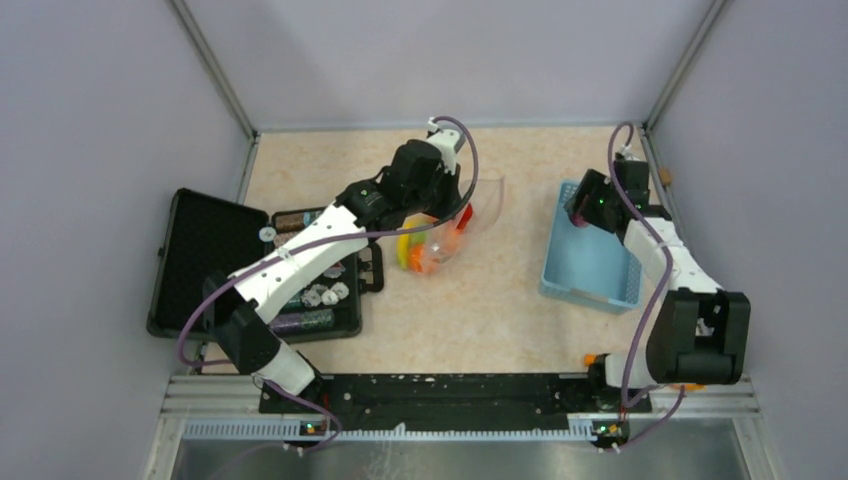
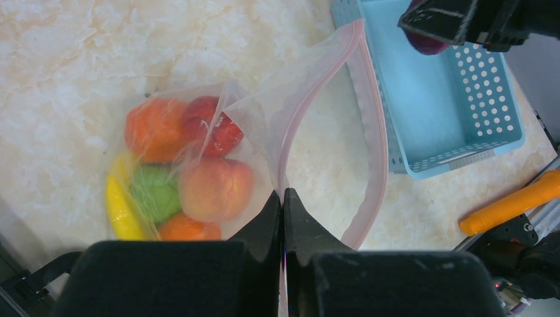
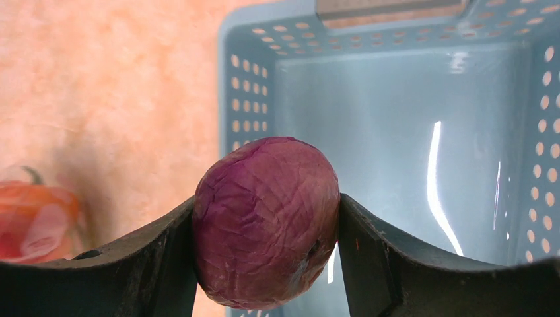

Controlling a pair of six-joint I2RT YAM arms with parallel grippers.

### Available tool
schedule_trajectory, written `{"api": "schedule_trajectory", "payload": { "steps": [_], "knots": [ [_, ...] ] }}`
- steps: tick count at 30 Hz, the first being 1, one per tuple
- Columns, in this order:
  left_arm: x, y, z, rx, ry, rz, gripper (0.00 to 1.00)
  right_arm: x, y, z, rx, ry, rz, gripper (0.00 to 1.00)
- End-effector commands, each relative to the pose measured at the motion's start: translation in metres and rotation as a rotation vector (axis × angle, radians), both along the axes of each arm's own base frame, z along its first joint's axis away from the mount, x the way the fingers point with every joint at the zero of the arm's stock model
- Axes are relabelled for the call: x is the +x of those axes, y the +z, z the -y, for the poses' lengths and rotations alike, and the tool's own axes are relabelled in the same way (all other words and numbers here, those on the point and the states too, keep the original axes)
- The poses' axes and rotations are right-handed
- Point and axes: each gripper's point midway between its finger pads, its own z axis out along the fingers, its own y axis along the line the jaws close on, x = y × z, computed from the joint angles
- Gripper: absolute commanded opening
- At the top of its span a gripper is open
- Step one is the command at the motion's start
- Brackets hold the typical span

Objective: Place the food in the zip-top bag and seal the zipper
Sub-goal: Pick up the fake vegetable from the bin, then place the fake vegetable in the zipper food storage bag.

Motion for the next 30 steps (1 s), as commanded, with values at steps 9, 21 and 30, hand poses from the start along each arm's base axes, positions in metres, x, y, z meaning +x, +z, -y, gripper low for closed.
{"api": "schedule_trajectory", "payload": {
  "steps": [9,21,30],
  "knots": [
    [0.006,0.018,0.006,-0.059,0.011,0.040,0.00,-0.011,0.131,-0.064,0.184,0.367,0.404,0.31],
    [0.009,0.021,0.011,-0.066,-0.001,0.043,0.00,-0.061,0.200,-0.124,0.308,0.761,0.675,0.33],
    [0.008,0.027,0.012,-0.084,-0.005,0.052,0.00,-0.103,0.215,-0.176,0.338,1.072,0.698,0.36]
  ]
}}
